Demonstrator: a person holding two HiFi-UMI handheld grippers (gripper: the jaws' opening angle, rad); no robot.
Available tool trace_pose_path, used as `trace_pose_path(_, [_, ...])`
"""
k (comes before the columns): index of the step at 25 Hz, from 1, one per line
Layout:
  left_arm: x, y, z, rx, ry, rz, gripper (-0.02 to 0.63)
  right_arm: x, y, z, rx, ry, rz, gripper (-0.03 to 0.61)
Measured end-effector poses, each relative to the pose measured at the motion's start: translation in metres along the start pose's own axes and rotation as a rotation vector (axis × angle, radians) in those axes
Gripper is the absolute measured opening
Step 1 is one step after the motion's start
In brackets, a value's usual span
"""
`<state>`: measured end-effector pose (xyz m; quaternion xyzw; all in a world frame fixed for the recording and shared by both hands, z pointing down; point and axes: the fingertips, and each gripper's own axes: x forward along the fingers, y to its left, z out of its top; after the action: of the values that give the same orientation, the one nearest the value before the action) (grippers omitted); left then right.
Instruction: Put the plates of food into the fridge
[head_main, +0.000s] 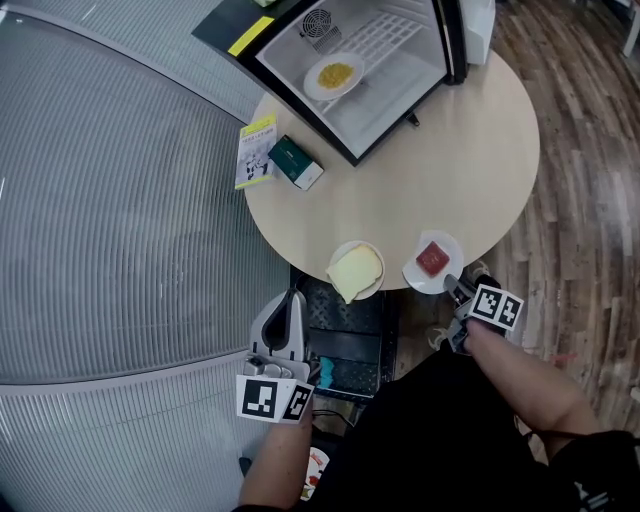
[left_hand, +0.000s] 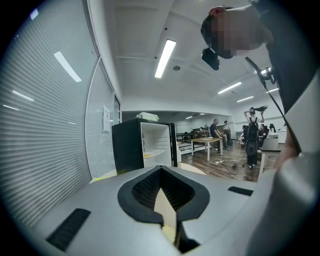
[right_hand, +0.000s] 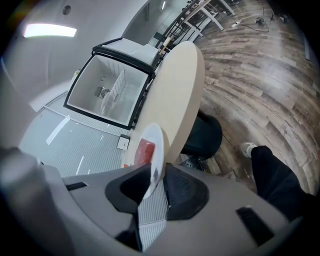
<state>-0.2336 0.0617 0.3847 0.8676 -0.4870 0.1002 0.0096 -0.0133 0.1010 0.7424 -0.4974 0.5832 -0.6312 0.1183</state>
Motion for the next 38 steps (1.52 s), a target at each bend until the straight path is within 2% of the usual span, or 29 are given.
trace_pose_path(1, [0.001, 0.000, 0.000, 0.001, -0.002, 0.000, 0.003, 0.001, 0.000, 0.000, 0.003, -0.005, 0.001, 0.071])
trace_pose_path(7, [0.003, 0.002, 0.001, -0.001, -0.005, -0.001, 0.003, 0.001, 0.001, 0.002, 0.079, -0.020, 0.050, 0.046])
trace_pose_path(11, [0.006, 0.003, 0.002, -0.006, -0.010, -0.002, 0.003, -0.003, 0.013, 0.008, 0.111, -0.038, 0.118, 0.021])
trace_pose_path(25, [0.026, 0.006, 0.007, -0.015, -0.022, -0.040, 0.003, -0.014, 0.036, 0.024, 0.147, -0.044, 0.199, 0.018])
trace_pose_path(32, [0.054, 0.003, 0.018, -0.033, -0.045, -0.065, 0.003, -0.022, 0.065, 0.071, 0.139, -0.082, 0.235, 0.018])
trace_pose_path(34, [0.059, 0.004, 0.028, -0.035, -0.059, -0.061, 0.003, -0.025, 0.074, 0.085, 0.096, -0.090, 0.243, 0.018])
trace_pose_path(38, [0.071, 0.008, 0.051, -0.038, -0.107, -0.045, 0.003, -0.031, 0.101, 0.113, 0.089, -0.092, 0.284, 0.018])
